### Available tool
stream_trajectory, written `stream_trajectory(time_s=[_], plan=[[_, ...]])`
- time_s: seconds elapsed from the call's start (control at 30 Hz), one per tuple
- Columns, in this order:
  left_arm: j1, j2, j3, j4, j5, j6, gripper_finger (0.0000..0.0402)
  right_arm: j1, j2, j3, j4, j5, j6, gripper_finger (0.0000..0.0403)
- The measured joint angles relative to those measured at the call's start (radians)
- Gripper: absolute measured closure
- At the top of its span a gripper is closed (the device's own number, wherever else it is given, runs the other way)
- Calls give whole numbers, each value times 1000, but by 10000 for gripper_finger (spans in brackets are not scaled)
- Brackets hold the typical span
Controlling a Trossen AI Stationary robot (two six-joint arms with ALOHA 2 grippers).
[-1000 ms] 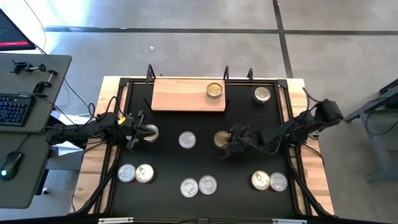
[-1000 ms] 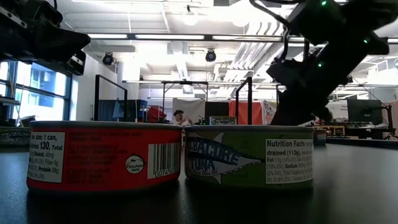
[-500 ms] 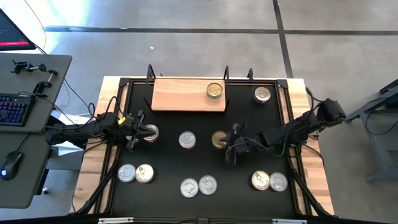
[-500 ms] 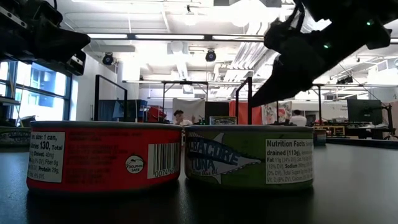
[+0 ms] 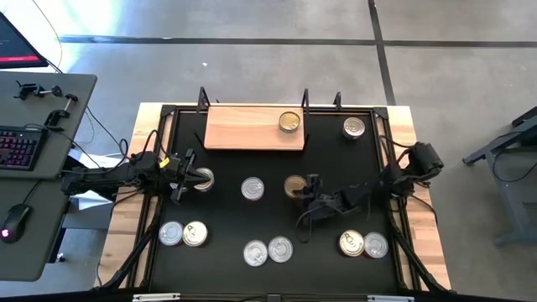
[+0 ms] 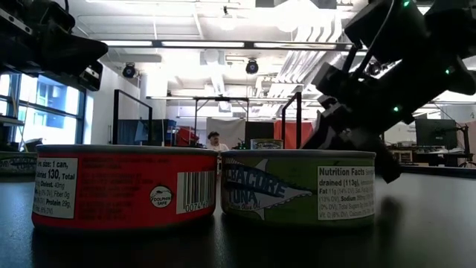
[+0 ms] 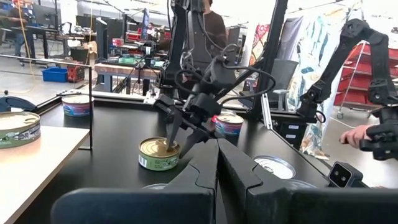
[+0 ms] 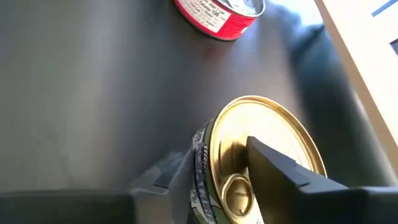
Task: Stack canned seafood by type on shelf
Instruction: Put the green tuna can on the shelf aligned with the other green tuna can
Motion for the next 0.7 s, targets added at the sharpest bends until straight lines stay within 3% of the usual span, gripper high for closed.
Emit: stream_trajectory(time_s=[0.27,0.7], plan=[[0,0,0,3,0,-1,401,7,31,16,-24,82,-38,394],[0,0,0,7,0,-7,402,1,42,367,-368,120,-165,402]])
